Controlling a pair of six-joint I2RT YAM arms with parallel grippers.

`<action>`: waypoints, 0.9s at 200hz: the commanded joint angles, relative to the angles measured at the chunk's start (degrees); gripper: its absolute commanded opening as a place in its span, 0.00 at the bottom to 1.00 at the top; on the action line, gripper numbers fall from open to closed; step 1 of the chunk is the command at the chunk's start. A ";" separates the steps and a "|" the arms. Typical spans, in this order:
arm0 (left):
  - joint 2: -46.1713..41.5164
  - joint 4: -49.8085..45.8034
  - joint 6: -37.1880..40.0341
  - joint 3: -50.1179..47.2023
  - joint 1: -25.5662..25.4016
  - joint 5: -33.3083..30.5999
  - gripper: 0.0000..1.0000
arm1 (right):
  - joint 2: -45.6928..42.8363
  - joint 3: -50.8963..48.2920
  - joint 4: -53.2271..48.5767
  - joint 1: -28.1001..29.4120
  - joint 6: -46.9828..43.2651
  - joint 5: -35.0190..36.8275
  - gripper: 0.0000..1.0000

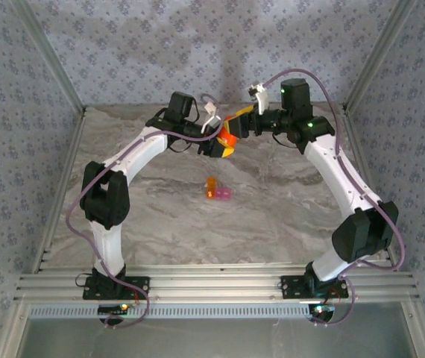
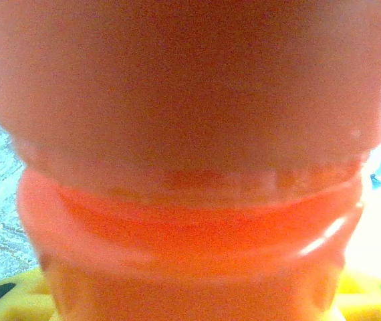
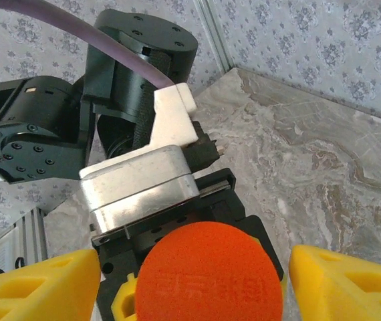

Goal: Sort the pills into containers

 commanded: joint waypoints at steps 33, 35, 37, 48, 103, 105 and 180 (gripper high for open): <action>-0.05 -1.10 2.05 2.14 -0.11 2.58 0.00 | 1.44 1.83 -3.44 0.60 -0.79 0.70 0.73; -0.08 -1.15 2.09 2.14 -0.10 2.55 0.00 | 1.45 1.83 -3.45 0.56 -0.74 0.70 0.72; -0.11 -1.17 2.10 2.20 -0.14 2.56 0.00 | 1.45 1.79 -3.49 0.57 -0.73 0.75 0.71; -0.19 -1.34 2.25 2.16 -0.14 2.54 0.00 | 1.61 1.77 -3.61 0.64 -0.59 0.78 0.64; -1.05 0.47 0.98 1.73 -0.48 1.14 0.00 | 2.68 1.44 -3.72 1.00 3.40 4.12 0.23; -1.14 0.74 0.74 1.60 -0.59 0.76 0.00 | 2.73 1.30 -3.72 1.10 3.89 4.52 0.21; -9.70 39.62 -15.87 -17.86 -5.35 -24.43 0.00 | 3.02 -8.85 9.08 8.91 21.23 29.13 0.10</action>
